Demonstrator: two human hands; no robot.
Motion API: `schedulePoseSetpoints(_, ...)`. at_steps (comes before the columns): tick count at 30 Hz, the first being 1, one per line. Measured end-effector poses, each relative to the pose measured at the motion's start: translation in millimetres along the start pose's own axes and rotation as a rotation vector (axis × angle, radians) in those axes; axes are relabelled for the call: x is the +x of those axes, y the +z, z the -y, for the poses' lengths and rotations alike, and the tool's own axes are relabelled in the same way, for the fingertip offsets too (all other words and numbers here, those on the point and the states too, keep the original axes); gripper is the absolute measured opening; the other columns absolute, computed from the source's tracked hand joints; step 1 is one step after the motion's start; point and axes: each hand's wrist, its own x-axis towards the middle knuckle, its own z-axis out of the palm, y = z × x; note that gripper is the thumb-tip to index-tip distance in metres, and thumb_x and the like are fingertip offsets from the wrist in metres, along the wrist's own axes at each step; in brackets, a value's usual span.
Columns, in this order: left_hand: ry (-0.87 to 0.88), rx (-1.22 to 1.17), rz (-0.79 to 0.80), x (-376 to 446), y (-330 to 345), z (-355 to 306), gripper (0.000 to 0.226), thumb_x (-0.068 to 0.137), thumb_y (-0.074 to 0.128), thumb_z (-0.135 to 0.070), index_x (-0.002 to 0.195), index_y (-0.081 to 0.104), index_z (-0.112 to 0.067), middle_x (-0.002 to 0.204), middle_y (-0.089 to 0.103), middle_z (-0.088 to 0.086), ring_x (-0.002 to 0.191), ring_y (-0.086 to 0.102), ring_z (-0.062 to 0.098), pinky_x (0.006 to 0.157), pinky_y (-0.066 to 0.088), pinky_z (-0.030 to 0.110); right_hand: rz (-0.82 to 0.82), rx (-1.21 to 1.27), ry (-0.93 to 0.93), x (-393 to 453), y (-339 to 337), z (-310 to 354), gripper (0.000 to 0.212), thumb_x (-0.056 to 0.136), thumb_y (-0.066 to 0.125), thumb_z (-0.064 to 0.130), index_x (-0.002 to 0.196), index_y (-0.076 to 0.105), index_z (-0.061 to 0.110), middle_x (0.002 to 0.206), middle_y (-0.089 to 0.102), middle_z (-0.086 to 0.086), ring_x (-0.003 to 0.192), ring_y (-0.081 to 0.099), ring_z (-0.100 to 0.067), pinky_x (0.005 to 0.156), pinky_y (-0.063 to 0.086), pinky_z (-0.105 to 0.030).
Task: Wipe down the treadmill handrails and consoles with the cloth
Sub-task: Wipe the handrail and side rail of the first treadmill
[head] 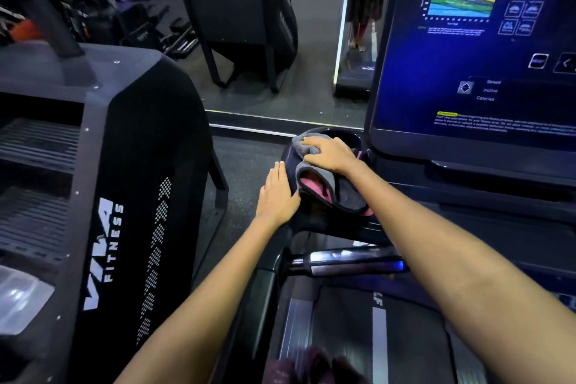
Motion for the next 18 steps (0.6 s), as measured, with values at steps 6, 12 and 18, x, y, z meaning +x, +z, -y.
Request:
schedulePoseSetpoints(6,-0.05,0.074,0.0,-26,5,5,0.083,0.093,0.05,-0.042,0.15,0.004,-0.002,0.157,0.011,0.012,0.145,0.012,0.028,0.114,0.022,0.044,-0.039,-0.308,-0.326,-29,8,14,0.046,0.084,0.052,0.028,0.129,0.052,0.035,0.144,0.042,0.014,0.108,0.046,-0.027,0.087,0.043,-0.039)
schedulePoseSetpoints(12,-0.057,0.145,0.003,-42,8,7,0.09,0.091,0.055,-0.038,0.148,-0.002,0.002,0.158,0.004,0.014,0.146,0.004,0.027,0.116,0.018,0.041,0.004,-0.304,-0.137,-12,4,28,0.047,0.09,0.045,0.032,0.138,0.042,0.035,0.148,0.037,0.012,0.118,0.039,-0.03,0.095,0.034,-0.039)
schedulePoseSetpoints(18,0.004,0.011,-0.001,-56,8,20,0.099,0.071,0.067,-0.036,0.147,0.014,0.0,0.151,0.024,0.018,0.14,0.023,0.032,0.109,0.03,0.046,0.015,-0.374,-0.451,-45,31,37,0.044,0.088,0.041,0.032,0.13,0.05,0.039,0.142,0.043,0.017,0.106,0.043,-0.028,0.087,0.037,-0.038)
